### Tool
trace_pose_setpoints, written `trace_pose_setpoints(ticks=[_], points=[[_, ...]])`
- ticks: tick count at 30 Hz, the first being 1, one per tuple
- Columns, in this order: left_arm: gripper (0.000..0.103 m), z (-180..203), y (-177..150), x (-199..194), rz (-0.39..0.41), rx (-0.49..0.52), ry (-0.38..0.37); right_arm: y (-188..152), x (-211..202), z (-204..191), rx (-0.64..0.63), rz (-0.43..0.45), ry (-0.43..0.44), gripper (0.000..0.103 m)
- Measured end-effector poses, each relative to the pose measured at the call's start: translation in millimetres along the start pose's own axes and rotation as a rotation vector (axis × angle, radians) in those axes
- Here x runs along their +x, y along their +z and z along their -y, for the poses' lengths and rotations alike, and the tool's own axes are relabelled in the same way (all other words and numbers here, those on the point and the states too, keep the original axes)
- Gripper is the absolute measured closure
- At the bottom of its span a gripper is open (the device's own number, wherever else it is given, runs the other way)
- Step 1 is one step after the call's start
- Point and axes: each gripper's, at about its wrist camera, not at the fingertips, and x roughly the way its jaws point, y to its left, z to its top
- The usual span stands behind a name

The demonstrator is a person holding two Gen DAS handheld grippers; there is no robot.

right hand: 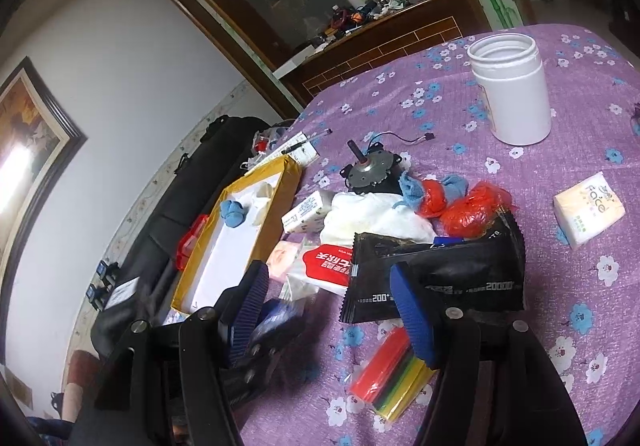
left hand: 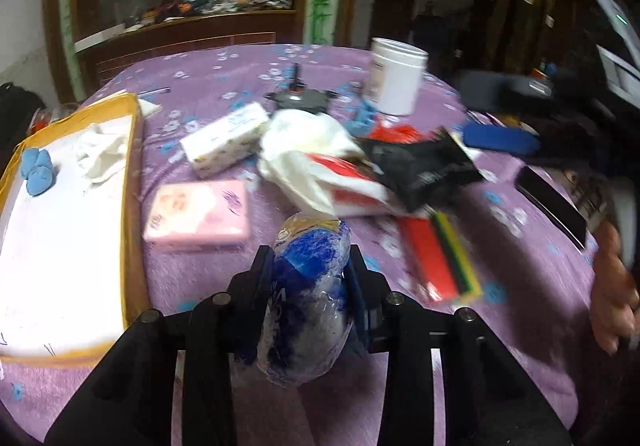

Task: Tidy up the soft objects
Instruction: 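Hold the plastic bag in the left gripper while the right gripper grasps the striped sponge pack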

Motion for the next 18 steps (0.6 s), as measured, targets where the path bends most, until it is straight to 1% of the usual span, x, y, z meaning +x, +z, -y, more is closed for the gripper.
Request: trace_pose_setpoints(ticks=[2, 3, 5, 6, 8, 10, 13, 15, 16, 18], points=[[0.07, 3.8, -6.4, -0.2, -0.025, 0.009, -0.028, -0.6, 2.4, -1.2, -0.016, -0.001, -0.011, 0.037], [0.07, 3.3, -9.6, 1.1, -0.041, 0.006, -0.027, -1.0, 3.2, -1.8, -0.024, 0.0, -0.022, 0.037], [0.07, -0.9, -11.4, 1.2, -0.054, -0.019, -0.047, -3.4, 5.7, -1.8, -0.028, -0.011, -0.042, 0.037], [0.07, -3.5, -12.0, -0.5, -0.049, -0.024, -0.043, -6.7, 7.1, -2.7, -0.025, -0.029, -0.041, 0.037], [0.07, -5.6, -13.4, 0.9, -0.064, -0.031, -0.035, -16.1, 5.4, -6.2, -0.025, -0.045, -0.037, 0.037], [0.069, -8.4, -13.0, 3.6, -0.077, -0.046, -0.047, -28.4, 3.6, -12.4, -0.04, -0.064, -0.059, 0.037], [0.068, -6.0, -12.7, 8.5, -0.094, -0.042, -0.035, -47.9, 6.6, -14.7, -0.039, -0.116, -0.133, 0.037], [0.069, -7.5, -14.2, 15.3, -0.128, -0.052, -0.023, -57.5, 12.5, -11.4, -0.024, -0.147, -0.187, 0.037], [0.068, -8.7, -14.8, 16.7, -0.137, -0.062, -0.031, -61.1, 16.9, -10.4, -0.028, -0.162, -0.221, 0.037], [0.068, -9.2, -15.3, 15.8, -0.132, -0.071, -0.037, -64.9, 25.8, -8.6, -0.032, -0.192, -0.285, 0.037]])
